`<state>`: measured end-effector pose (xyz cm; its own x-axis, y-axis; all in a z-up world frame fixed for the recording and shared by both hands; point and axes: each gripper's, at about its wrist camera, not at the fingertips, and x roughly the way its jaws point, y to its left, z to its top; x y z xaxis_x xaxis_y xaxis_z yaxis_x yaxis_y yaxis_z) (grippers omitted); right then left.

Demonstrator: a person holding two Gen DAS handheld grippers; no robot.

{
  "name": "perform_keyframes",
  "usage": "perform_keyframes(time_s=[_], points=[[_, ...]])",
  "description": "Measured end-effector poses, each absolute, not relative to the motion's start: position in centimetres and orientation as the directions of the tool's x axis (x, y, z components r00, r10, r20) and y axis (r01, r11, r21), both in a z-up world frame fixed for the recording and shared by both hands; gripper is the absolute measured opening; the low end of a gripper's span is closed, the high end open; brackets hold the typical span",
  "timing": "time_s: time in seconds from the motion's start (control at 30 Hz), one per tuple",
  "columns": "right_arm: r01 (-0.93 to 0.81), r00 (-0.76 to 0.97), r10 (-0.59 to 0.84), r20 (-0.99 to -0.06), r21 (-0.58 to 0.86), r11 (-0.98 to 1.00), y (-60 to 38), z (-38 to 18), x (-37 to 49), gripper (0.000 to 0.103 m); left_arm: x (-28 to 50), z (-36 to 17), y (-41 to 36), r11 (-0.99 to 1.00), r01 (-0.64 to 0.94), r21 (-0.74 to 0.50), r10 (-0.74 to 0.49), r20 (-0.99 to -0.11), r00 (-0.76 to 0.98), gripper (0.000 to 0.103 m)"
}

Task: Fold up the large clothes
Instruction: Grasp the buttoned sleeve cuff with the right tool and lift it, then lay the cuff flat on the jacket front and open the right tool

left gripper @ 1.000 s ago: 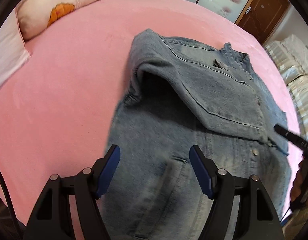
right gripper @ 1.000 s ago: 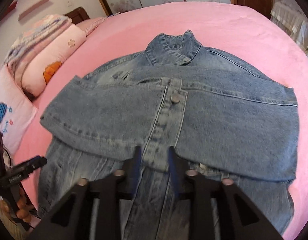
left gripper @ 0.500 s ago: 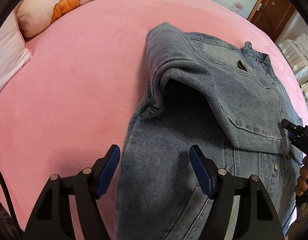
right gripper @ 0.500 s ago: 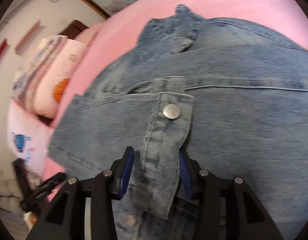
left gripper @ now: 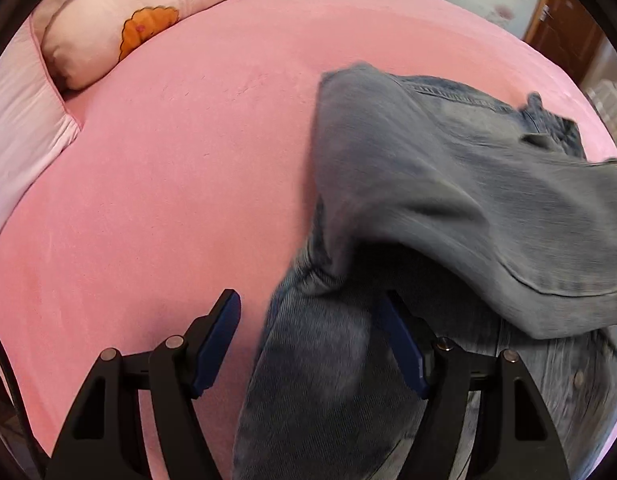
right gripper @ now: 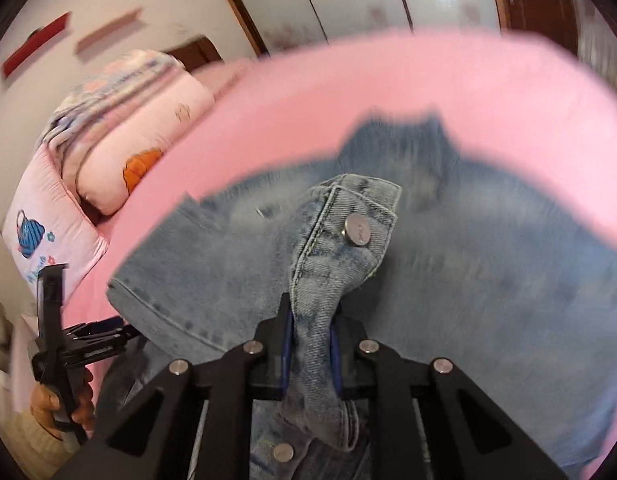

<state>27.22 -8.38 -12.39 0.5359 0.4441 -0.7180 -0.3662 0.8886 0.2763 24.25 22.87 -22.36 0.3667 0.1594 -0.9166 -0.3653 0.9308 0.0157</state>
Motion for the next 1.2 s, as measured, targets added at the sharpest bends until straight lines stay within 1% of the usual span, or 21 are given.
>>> perform_keyframes(time_s=[0.07, 0.13, 0.2, 0.27, 0.33, 0.47, 0.6, 0.7, 0.8, 0.87, 1.0, 1.1, 1.2], points=[[-0.349, 0.617, 0.387, -0.686, 0.203, 0.915, -8.9, -10.3, 26.5, 0.015, 24.7, -22.3, 23.2, 0.924, -0.383, 0.013, 0.164, -0.916, 0.365, 0.070], [-0.303, 0.652, 0.332, -0.682, 0.168, 0.938, -10.0, -10.0, 26.3, 0.015, 25.0, -22.3, 23.5, 0.916, -0.400, 0.022, 0.178, -0.916, 0.359, 0.070], [-0.277, 0.644, 0.294, -0.706, 0.143, 0.950, -10.8, -10.9, 26.4, 0.015, 25.2, -22.6, 24.1, 0.907, -0.420, 0.007, 0.167, -0.924, 0.344, 0.070], [-0.271, 0.609, 0.287, -0.739, 0.146, 0.952, -11.1, -12.2, 26.3, 0.015, 25.4, -23.2, 24.7, 0.897, -0.441, -0.017, 0.145, -0.933, 0.331, 0.070], [-0.286, 0.602, 0.299, -0.741, 0.149, 0.947, -10.6, -12.6, 25.6, 0.014, 25.3, -23.5, 25.0, 0.892, -0.452, -0.018, 0.145, -0.935, 0.324, 0.070], [-0.378, 0.635, 0.376, -0.675, 0.153, 0.913, -8.1, -9.7, 24.2, 0.014, 25.2, -23.7, 25.0, 0.891, -0.454, -0.013, 0.152, -0.933, 0.325, 0.070], [-0.503, 0.670, 0.481, -0.566, 0.131, 0.854, -3.9, -4.1, 23.3, 0.014, 25.1, -23.7, 24.5, 0.891, -0.454, -0.009, 0.155, -0.934, 0.323, 0.070], [-0.536, 0.699, 0.524, -0.487, 0.127, 0.834, -2.6, -0.1, 23.4, 0.014, 25.0, -23.9, 24.8, 0.890, -0.456, -0.019, 0.146, -0.935, 0.324, 0.070], [-0.509, 0.732, 0.498, -0.466, 0.113, 0.853, -3.1, 1.5, 24.2, 0.014, 25.0, -24.0, 25.0, 0.889, -0.457, -0.027, 0.139, -0.935, 0.325, 0.070], [-0.465, 0.749, 0.450, -0.487, 0.098, 0.880, -4.0, 1.2, 25.1, 0.014, 25.0, -24.0, 25.4, 0.891, -0.453, -0.027, 0.138, -0.935, 0.326, 0.070], [-0.340, 0.727, 0.335, -0.599, 0.110, 0.934, -7.5, -2.7, 27.1, 0.014, 25.2, -24.1, 25.7, 0.895, -0.445, -0.026, 0.134, -0.936, 0.324, 0.070], [-0.240, 0.666, 0.243, -0.705, 0.105, 0.965, -10.0, -7.9, 28.1, 0.014, 25.4, -24.2, 25.5, 0.902, -0.432, -0.011, 0.142, -0.937, 0.320, 0.071], [-0.159, 0.596, 0.133, -0.792, 0.045, 0.986, -11.7, -13.7, 28.9, 0.014, 25.4, -24.2, 25.3, 0.912, -0.411, 0.005, 0.149, -0.936, 0.320, 0.071]])
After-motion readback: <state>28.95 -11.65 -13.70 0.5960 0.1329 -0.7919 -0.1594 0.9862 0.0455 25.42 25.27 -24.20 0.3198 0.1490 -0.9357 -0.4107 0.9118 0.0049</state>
